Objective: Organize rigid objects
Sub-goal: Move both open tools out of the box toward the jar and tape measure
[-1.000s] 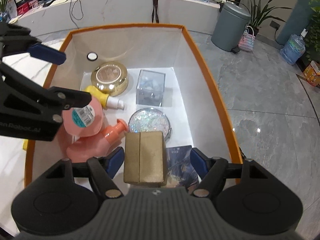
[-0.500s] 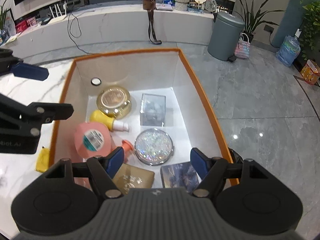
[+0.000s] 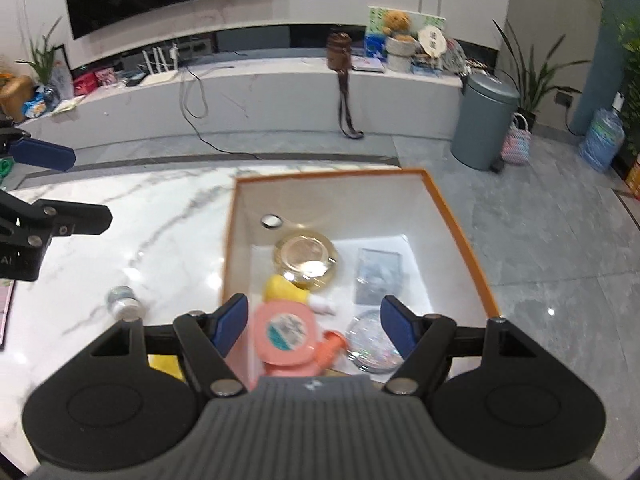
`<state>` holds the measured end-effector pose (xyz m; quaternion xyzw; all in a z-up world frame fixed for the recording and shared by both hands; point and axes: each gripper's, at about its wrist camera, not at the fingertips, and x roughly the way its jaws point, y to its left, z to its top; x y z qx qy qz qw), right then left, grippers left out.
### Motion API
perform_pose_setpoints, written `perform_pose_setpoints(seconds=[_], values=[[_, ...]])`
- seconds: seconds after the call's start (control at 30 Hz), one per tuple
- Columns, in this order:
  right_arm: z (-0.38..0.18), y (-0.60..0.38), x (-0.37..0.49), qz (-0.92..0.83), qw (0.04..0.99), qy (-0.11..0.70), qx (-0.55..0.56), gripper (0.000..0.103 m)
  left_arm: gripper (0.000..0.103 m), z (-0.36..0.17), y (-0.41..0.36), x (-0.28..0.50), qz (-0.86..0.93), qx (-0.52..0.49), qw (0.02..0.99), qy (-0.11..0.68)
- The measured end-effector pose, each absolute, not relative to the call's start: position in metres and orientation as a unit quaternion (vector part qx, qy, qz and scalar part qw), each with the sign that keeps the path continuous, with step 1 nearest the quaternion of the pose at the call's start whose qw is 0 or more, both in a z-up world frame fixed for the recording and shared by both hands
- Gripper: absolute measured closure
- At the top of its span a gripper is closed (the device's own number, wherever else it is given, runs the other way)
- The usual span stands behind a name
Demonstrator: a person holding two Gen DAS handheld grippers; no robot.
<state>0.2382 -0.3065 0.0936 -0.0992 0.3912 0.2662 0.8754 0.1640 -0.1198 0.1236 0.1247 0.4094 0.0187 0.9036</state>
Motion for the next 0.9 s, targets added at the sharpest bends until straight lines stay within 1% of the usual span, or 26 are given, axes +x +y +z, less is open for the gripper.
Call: perform_pose_setpoints(seconds=[0.23, 0.37, 0.57, 0.9], values=[[0.101, -0.278, 0.221, 0.288, 0.874, 0.376, -0.107, 0.031, 0.016, 0.124, -0.094, 0.141, 0.036, 0.109, 0.907, 0.405], [0.101, -0.26, 0.209, 0.299, 0.873, 0.365, -0.119, 0.031, 0.016, 0.113, -0.083, 0.131, 0.037, 0.088, 0.91, 0.403], [0.091, -0.243, 0.19, 0.303, 0.877, 0.35, -0.131, 0.031, 0.016, 0.077, -0.065, 0.117, 0.031, 0.056, 0.915, 0.399], [0.059, -0.224, 0.159, 0.312, 0.864, 0.356, -0.171, 0.031, 0.016, 0.011, -0.034, 0.102, 0.035, -0.016, 0.912, 0.408]])
